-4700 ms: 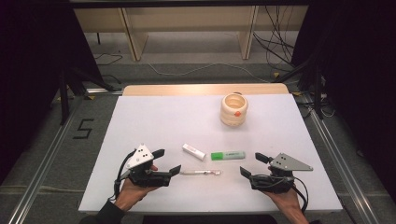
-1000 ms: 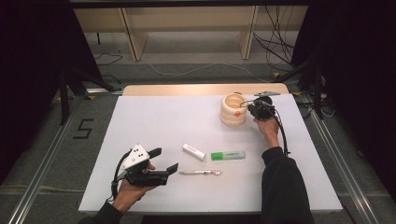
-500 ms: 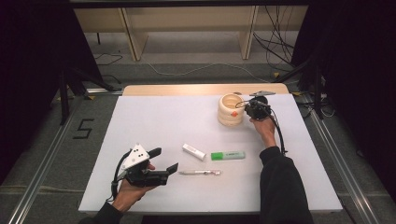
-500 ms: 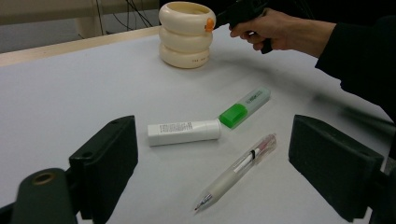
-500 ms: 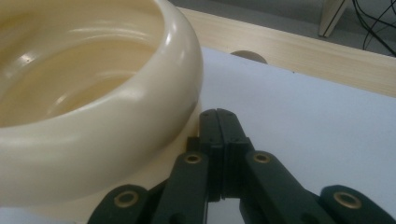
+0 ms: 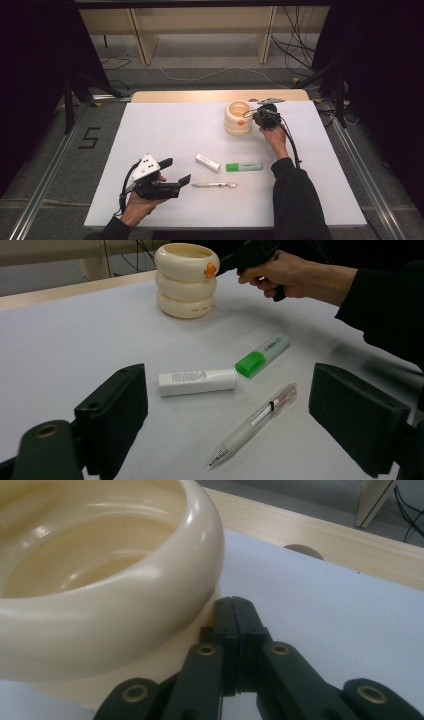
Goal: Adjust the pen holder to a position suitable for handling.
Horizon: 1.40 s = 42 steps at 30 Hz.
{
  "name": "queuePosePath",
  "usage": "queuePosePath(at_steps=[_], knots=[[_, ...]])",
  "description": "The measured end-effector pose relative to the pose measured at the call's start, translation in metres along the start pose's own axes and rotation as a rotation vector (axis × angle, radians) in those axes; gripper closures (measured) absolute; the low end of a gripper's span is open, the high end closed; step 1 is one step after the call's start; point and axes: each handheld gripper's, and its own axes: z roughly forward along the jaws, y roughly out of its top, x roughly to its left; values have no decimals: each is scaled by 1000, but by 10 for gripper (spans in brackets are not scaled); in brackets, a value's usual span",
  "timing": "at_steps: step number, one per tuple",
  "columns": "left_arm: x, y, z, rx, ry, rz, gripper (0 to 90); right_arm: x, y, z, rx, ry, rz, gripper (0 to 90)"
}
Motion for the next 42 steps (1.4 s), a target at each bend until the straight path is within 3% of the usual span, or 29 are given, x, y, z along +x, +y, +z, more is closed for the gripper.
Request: queuePosePath(at_steps=[25, 42], knots=[[1, 0, 0, 1, -4, 0, 153, 29, 8, 8, -9, 37, -18, 900], [1, 1, 0, -2, -4, -6, 153, 36, 11, 10, 3, 56, -29, 890]])
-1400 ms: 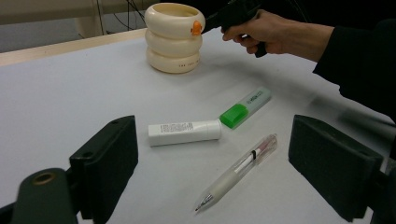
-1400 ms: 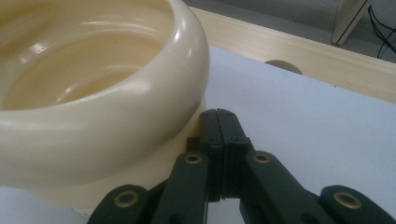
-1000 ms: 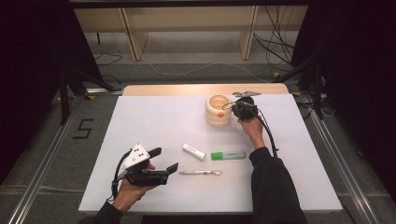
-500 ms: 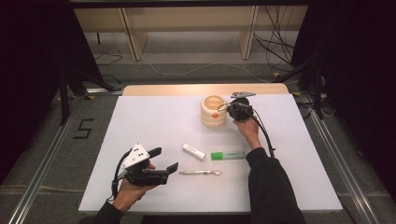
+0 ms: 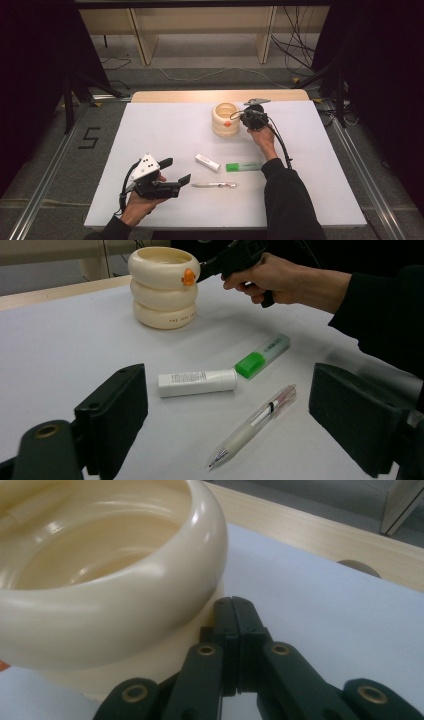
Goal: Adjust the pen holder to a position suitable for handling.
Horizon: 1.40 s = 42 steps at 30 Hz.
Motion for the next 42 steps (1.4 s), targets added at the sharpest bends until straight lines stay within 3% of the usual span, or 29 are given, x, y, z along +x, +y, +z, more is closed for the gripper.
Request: queuePosePath(at_steps=[6, 12, 19, 27, 34, 38, 40, 42], knots=[[0, 0, 0, -3, 2, -3, 153, -8, 0, -16, 17, -7, -1, 789], [0, 0, 1, 0, 1, -3, 154, -21, 0, -37, 1, 23, 39, 698], [0, -1, 1, 0, 5, -4, 153, -22, -4, -54, -7, 49, 32, 611], [1, -1, 1, 2, 7, -3, 153, -26, -13, -77, 1, 92, 57, 499], [1, -1, 1, 3, 9, -2, 153, -20, -20, -96, -1, 139, 44, 420], [1, -1, 1, 3, 10, -3, 154, -11, -29, -104, -15, 190, 33, 394], [0, 0, 1, 0, 6, 0, 154, -5, -29, -107, 13, 204, -3, 372], [0, 0, 0, -2, 5, -2, 153, -1, -29, -112, 8, 221, -18, 367]])
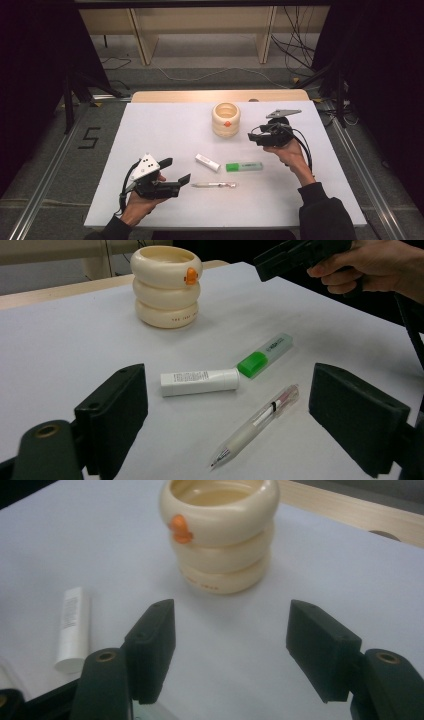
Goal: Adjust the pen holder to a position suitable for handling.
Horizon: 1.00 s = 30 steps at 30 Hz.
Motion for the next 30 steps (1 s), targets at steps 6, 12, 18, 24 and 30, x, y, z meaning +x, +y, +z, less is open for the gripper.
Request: queuePosePath(at_steps=[6, 12, 18, 24, 30], knots=[[0, 0, 0, 0, -1, 0, 153, 17, 2, -3, 26, 54, -62, 330], [1, 1, -1, -7, -3, -8, 153, 31, 1, 2, 64, 76, -107, 305], [0, 2, 1, -4, -2, -3, 153, 39, -1, 7, 88, 98, -146, 294], [1, 2, 3, 1, -2, -6, 153, 46, -3, 10, 132, 113, -178, 284], [1, 2, 3, 3, 2, -10, 153, 51, -4, 15, 165, 139, -204, 267]])
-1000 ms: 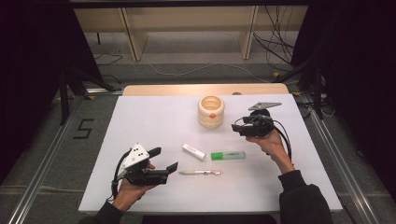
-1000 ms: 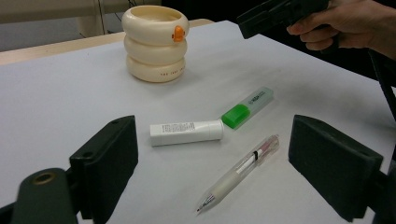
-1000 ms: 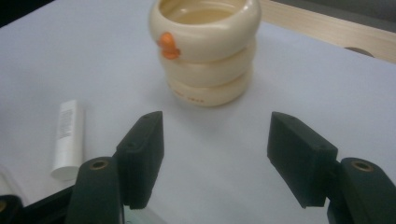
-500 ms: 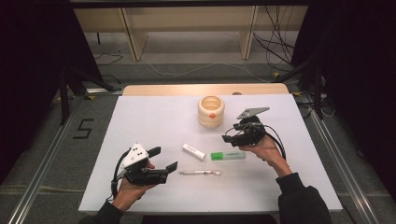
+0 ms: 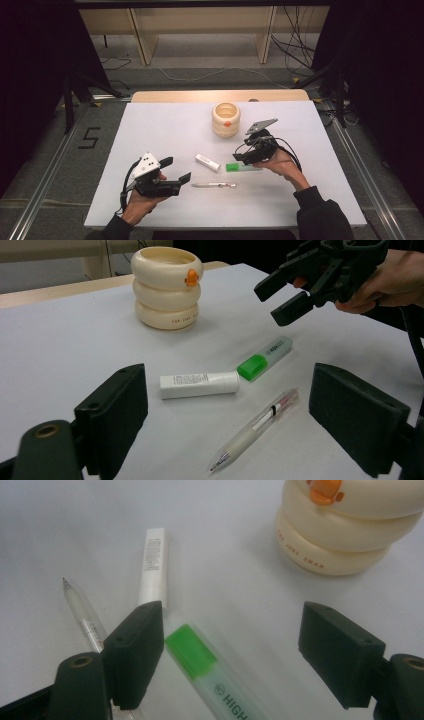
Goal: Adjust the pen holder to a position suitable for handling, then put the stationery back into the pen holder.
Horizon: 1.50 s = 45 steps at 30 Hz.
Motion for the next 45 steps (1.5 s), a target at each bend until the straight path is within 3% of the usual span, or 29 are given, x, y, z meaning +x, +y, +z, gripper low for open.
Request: queuePosePath(at_steps=[27, 38, 45], knots=[[1, 0, 1, 2, -1, -5, 153, 13, -3, 22, 141, 37, -102, 231], [0, 1, 2, -1, -9, -1, 153, 11, -8, 30, 225, 41, -130, 221], [0, 1, 3, 4, -9, 0, 153, 10, -9, 33, 245, 41, -147, 244]])
